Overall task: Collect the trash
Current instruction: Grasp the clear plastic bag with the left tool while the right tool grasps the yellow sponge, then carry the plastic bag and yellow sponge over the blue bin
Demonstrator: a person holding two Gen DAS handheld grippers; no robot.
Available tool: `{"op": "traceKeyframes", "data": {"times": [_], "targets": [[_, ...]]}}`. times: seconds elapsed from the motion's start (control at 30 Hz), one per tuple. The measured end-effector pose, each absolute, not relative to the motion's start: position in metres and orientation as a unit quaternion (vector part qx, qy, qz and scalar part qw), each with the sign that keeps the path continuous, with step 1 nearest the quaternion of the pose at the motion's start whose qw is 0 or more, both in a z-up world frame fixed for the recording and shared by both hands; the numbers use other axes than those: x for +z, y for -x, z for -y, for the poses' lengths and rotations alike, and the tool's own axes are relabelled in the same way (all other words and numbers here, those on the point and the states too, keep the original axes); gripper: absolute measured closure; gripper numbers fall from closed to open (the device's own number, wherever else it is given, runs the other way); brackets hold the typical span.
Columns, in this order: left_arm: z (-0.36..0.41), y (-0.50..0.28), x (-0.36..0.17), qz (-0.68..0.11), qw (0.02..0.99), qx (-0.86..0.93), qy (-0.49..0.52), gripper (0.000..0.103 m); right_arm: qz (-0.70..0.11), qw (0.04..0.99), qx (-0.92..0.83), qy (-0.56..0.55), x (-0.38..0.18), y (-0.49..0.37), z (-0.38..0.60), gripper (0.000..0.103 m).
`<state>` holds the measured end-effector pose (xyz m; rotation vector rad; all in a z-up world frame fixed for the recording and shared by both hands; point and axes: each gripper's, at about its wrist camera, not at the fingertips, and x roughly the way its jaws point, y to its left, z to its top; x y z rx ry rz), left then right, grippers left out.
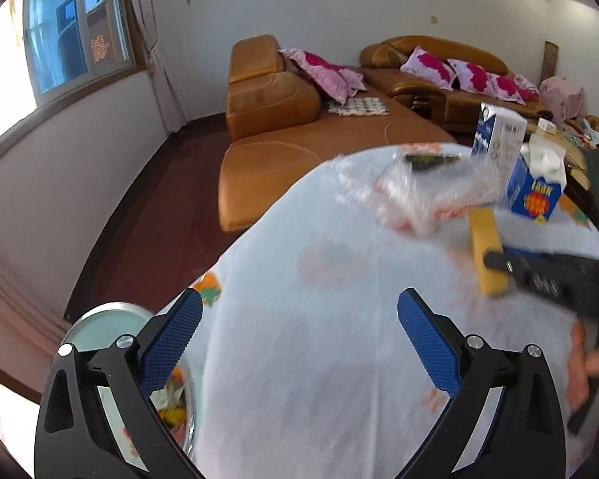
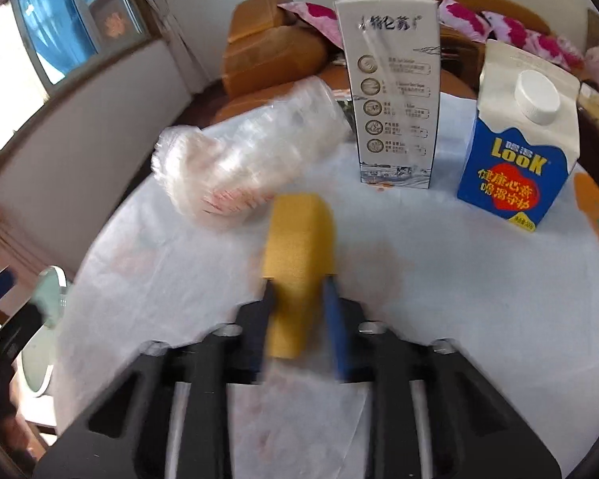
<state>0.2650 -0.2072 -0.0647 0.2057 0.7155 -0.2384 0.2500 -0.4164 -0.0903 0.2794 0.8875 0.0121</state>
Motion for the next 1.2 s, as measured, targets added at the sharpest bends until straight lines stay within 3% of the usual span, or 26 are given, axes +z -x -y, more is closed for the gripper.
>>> {"op": "traceKeyframes", "data": {"times": [0.17, 0.47, 0.5, 0.57, 0.63, 1.2], "targets": [[0.239, -0.292, -0.060, -0.337, 0.928, -0.133, -0.089, 0.010, -0.399, 0.906, -0.024, -0.138, -0.074, -0.210, 0.443, 0.083], [0.315, -0.352, -0.087, -0.382, 0.908, -0.164, -0.059, 0.037, -0.375, 0.909, -0.132, -0.126, -0.061, -0.151, 0.512, 0.083], [0.318, -0.357, -0.094, -0.393, 0.903, -0.167, -0.050, 0.042, -0.375, 0.908, -0.138, -0.124, -0.061, -0.148, 0.514, 0.083], [0.319, -0.362, -0.105, -0.414, 0.893, -0.174, -0.034, 0.063, -0.377, 0.907, -0.149, -0.113, -0.063, -0.143, 0.516, 0.083], [0.317, -0.359, -0.111, -0.426, 0.885, -0.187, -0.028, 0.092, -0.378, 0.907, -0.151, -0.110, -0.063, -0.143, 0.511, 0.083], [0.191, -0.210, -0.070, -0.361, 0.910, -0.183, -0.091, 0.092, -0.355, 0.925, -0.110, -0.080, -0.036, -0.110, 0.421, 0.083]]}}
